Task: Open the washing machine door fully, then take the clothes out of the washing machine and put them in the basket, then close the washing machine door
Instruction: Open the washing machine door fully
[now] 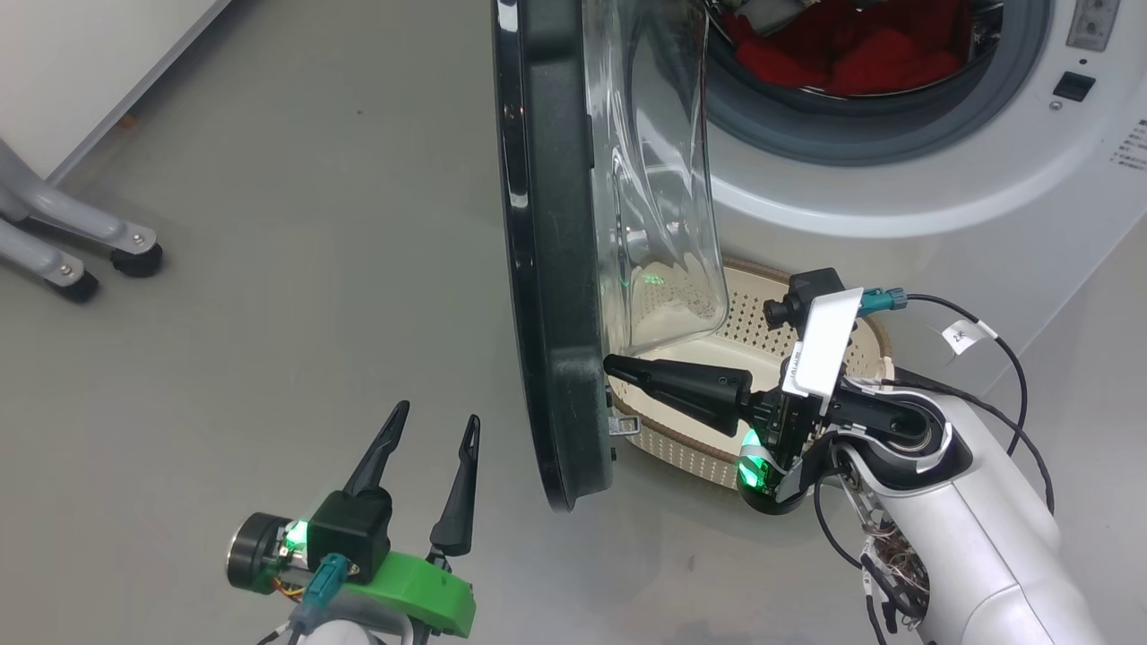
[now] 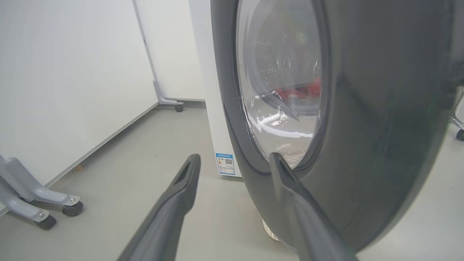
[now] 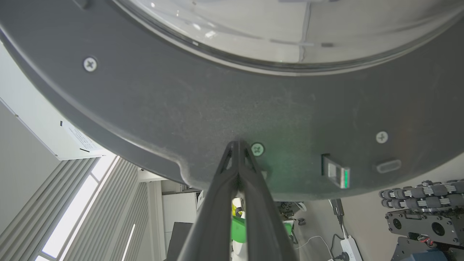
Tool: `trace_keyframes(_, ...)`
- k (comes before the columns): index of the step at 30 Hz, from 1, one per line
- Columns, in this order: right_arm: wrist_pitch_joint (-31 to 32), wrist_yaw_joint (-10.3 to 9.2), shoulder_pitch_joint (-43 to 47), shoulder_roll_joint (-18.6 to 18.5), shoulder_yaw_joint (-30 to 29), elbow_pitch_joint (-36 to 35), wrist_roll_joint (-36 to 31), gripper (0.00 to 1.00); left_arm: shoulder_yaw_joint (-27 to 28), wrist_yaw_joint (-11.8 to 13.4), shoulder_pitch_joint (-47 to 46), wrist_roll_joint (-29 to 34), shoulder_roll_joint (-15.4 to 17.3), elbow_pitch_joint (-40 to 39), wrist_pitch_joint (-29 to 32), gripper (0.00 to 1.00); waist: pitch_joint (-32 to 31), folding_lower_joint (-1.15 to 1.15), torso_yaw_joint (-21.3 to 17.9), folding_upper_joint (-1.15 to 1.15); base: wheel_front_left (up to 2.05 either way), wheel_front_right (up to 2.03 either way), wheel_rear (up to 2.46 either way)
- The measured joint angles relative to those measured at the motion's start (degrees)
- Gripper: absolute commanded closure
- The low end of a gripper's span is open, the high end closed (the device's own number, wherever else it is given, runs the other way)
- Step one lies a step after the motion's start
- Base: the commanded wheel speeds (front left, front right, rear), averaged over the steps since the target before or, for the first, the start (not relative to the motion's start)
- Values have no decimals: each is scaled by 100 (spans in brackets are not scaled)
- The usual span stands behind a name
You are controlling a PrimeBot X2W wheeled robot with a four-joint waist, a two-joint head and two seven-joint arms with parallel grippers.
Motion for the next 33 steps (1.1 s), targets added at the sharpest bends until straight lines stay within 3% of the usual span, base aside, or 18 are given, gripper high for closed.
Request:
trace_keyframes(9,-288,1,147,19,-90,-90,99,100,46,1,15,0,0,-41,0,0,-22,0,-11,0,0,0,0)
trace_keyframes(24,-1138,354,1025,-9,-1017,-517,190,100,171,47,133,18,5,-14,0,0,-169,0,-233,0,0,0,0)
trace_keyframes(25,-1226,361,1099,-51,-1082,-543,161,95,179,47,136,19,10,-8,0,0,-183,0,-254,0,0,0,0)
trace_keyframes(26,-1318,392,1174,-99,-1148,-555,100,58,188,47,141,33,15,0,0,0,-199,0,-274,0,0,0,0)
trace_keyframes(27,-1415,402,1248,-149,-1206,-564,25,8,202,47,152,42,23,3,0,0,-217,0,-296,0,0,0,0)
trace_keyframes(28,-1475,402,1325,-181,-1254,-586,-12,0,207,47,164,43,38,15,0,0,-234,0,-318,0,0,0,0)
trace_keyframes(33,-1861,452,1668,-229,-1390,-727,-315,0,258,47,270,43,55,43,0,0,-303,0,-439,0,0,0,0)
